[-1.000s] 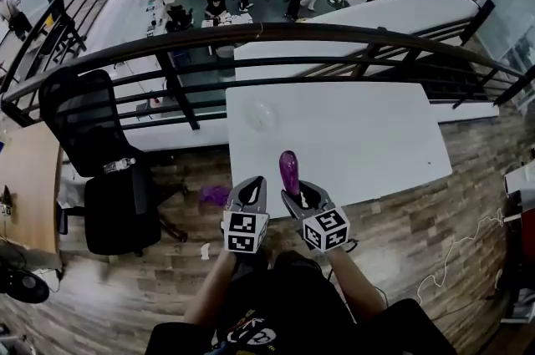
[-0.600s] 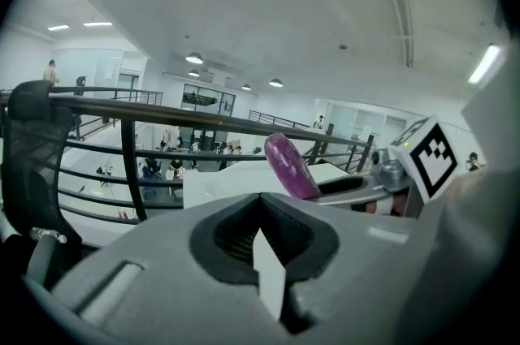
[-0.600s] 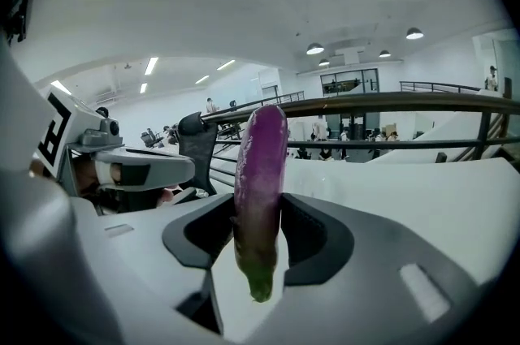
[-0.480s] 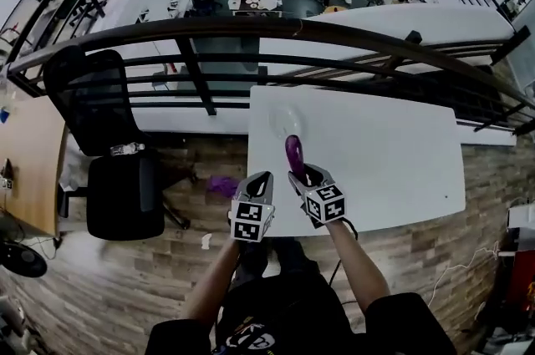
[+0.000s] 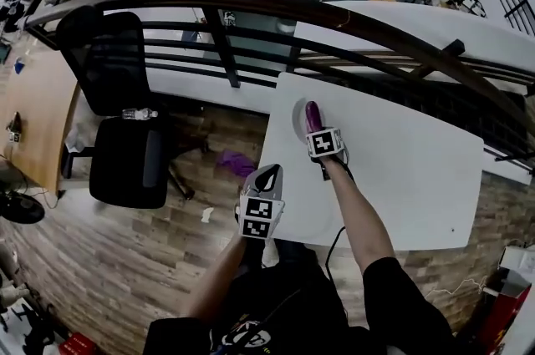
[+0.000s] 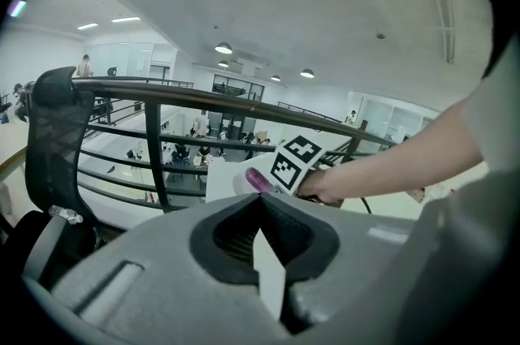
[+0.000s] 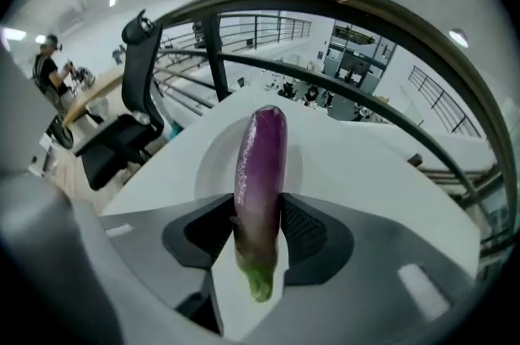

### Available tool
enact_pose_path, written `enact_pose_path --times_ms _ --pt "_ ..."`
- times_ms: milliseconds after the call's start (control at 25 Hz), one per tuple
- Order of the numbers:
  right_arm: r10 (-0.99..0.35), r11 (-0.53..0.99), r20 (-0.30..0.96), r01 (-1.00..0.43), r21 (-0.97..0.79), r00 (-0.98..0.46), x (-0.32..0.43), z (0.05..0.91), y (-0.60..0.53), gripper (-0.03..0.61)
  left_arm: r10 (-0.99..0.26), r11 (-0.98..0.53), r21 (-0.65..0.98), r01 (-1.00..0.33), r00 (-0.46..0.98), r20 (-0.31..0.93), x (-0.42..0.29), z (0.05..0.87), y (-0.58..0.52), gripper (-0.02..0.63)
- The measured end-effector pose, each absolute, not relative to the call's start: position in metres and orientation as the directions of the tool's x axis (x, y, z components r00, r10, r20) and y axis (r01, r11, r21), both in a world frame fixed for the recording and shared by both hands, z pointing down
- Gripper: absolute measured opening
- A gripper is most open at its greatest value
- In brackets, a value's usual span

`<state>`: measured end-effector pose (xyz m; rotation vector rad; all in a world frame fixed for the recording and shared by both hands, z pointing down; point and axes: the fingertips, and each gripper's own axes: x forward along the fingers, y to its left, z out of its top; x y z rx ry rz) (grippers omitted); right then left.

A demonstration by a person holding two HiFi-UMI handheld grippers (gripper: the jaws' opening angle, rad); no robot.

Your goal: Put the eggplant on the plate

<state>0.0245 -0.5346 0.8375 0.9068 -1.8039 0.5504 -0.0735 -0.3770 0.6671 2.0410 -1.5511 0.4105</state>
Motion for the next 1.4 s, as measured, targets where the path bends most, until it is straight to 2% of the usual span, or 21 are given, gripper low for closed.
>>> enact_pose_path --times_ms 200,240,280,320,360,520,640,760,880,1160,1400 --pt "-0.332 0.673 0.937 -0.723 0.153 -0.11 0.01 0.852 -0.549 0.184 -0.782 -0.125 0.251 -0.96 0.251 0.571 -0.081 0.679 -0.369 0.005" --pt "-0.336 0.666 0.936 -0.73 0.155 -0.108 0.009 0.854 -0.548 0.216 -0.784 -0.121 0.254 -0.96 0.249 0.568 -0.081 0.678 -0.369 0.005" --pt "-0.342 0.657 0.933 -0.739 0.151 -0.114 0.009 0.853 -0.547 0.23 -0.788 -0.12 0.257 -0.959 0.249 0.562 -0.082 0.676 -0.37 0.005" --pt "-0.351 0.648 0.927 -0.748 0.142 -0.129 0.008 0.85 -0.545 0.282 -0.794 -0.119 0.261 -0.958 0.249 0.554 -0.082 0.673 -0.371 0.005" --pt "-0.365 0.643 0.919 -0.755 0.131 -0.151 0.008 0.845 -0.542 0.293 -0.801 -0.119 0.264 -0.957 0.25 0.544 -0.083 0.671 -0.373 0.005" --pt "-0.442 0.635 0.849 -0.77 0.068 -0.289 0.016 0.808 -0.505 0.29 -0.813 -0.138 0.264 -0.955 0.261 0.52 -0.083 0.661 -0.375 0.005" --pt "-0.524 0.579 0.748 -0.815 -0.038 -0.407 0.03 0.762 -0.47 0.235 -0.819 -0.16 0.269 -0.95 0.28 0.501 -0.081 0.654 -0.374 0.005" --pt "-0.622 0.548 0.611 -0.829 -0.107 -0.49 0.044 0.703 -0.44 0.091 -0.829 -0.187 0.265 -0.946 0.297 0.474 -0.077 0.638 -0.37 0.005" --pt "-0.689 0.528 0.507 -0.838 -0.138 -0.518 0.059 0.655 -0.411 0.003 -0.83 -0.23 0.241 -0.943 0.32 0.458 -0.067 0.626 -0.362 0.005" --pt "-0.716 0.54 0.415 -0.822 -0.18 -0.561 0.061 0.609 -0.331 0.003 -0.818 -0.307 0.219 -0.926 0.374 0.437 -0.042 0.605 -0.33 0.005" --pt "-0.74 0.525 0.36 -0.823 -0.218 -0.568 0.07 0.591 -0.313 0.003 -0.83 -0.338 0.182 -0.923 0.384 0.404 -0.034 0.591 -0.307 0.005"
